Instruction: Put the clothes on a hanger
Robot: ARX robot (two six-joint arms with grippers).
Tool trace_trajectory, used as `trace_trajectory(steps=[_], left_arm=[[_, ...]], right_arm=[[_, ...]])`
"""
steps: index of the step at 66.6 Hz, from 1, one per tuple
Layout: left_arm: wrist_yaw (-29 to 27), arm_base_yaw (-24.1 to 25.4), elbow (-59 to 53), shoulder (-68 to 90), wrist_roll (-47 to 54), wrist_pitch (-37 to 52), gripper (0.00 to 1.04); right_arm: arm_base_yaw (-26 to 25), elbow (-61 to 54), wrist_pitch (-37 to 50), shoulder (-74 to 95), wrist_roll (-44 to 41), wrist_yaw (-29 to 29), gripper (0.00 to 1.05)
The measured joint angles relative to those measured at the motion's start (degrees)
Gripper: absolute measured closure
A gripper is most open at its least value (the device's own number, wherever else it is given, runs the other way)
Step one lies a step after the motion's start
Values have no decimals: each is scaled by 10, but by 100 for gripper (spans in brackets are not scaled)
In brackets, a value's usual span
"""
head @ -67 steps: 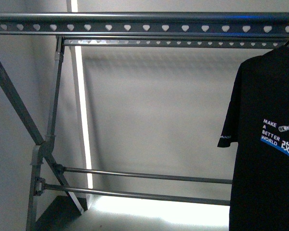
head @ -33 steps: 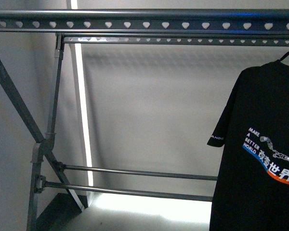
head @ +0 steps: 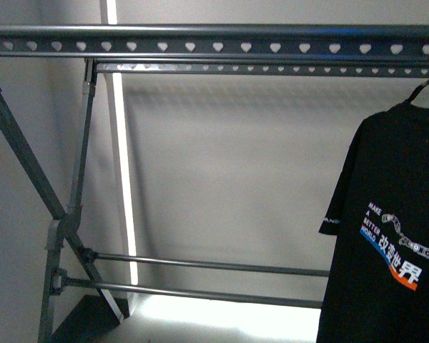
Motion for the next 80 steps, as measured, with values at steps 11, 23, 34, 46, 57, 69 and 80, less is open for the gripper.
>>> trace_trajectory(steps=[11,23,34,46,57,69,80], left_arm=[[0,0,0,-91,0,-104,101],[0,0,0,-105,0,-109,101],[0,0,0,-106,0,-109,101],[0,0,0,-106,0,-109,101],[0,0,0,-106,0,-109,101],[0,0,0,-106,0,-109,101],[0,0,0,-106,0,-109,101]], right_arm=[[-46,-225,205,-209,62,-7,7],[-73,-507,423,-450,129,54,7],[-56,-684,221,-736,72,104,25],[49,-743,107,-847,25,198,60],[104,-752,101,-872,17,249,92],[209,-767,94,-891,15,347,102],[213,-791,96,-914,15,353,102]])
